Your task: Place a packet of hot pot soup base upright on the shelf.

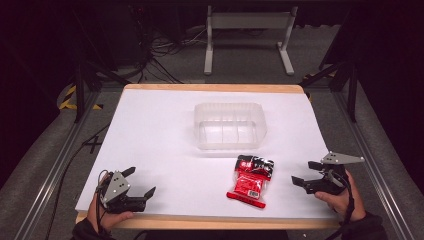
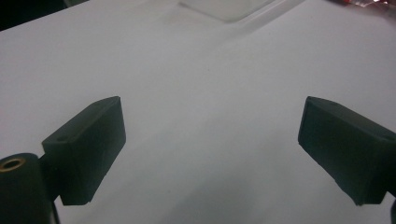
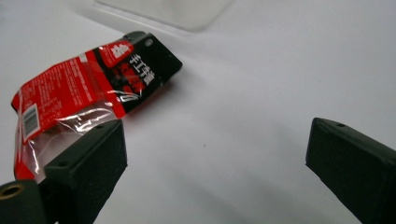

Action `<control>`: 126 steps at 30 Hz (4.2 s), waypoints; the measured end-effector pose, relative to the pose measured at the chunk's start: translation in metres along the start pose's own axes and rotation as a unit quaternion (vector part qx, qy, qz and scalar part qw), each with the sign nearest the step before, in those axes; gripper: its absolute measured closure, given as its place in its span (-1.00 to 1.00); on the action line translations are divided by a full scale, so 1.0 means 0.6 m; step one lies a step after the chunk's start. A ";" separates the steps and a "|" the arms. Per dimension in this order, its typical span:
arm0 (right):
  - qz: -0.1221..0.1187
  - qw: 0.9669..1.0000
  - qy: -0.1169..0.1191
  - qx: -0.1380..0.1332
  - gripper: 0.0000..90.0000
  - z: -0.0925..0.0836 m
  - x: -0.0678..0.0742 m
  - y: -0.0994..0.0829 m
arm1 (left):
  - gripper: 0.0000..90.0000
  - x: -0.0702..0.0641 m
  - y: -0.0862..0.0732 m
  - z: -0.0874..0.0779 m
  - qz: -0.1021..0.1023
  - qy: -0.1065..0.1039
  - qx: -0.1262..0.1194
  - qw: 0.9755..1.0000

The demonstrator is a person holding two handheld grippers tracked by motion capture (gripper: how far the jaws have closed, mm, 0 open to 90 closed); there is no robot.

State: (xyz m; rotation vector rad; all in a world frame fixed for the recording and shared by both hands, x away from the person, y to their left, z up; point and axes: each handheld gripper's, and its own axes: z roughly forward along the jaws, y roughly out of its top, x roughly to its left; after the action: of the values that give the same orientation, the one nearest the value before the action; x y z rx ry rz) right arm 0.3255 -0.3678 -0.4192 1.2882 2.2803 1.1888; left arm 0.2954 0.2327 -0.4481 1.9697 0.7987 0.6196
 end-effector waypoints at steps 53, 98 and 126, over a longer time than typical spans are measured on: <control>0.026 0.981 0.185 0.048 1.00 0.199 0.091 0.086 | -0.80 -0.021 -0.005 0.000 0.032 0.001 0.025 0.999; -0.107 0.983 0.091 -0.122 1.00 -0.031 0.178 0.213 | -0.81 -0.001 0.007 0.009 0.019 -0.012 -0.005 1.000; -0.056 0.988 -0.010 -0.147 1.00 0.061 0.162 0.360 | -0.81 -0.007 0.008 0.015 0.029 -0.025 -0.003 0.999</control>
State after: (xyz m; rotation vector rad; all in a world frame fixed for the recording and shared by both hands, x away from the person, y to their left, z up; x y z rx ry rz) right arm 0.4186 -0.2117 -0.2626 1.0449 2.0379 1.4000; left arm 0.3005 0.2225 -0.4485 2.0016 0.7106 0.6037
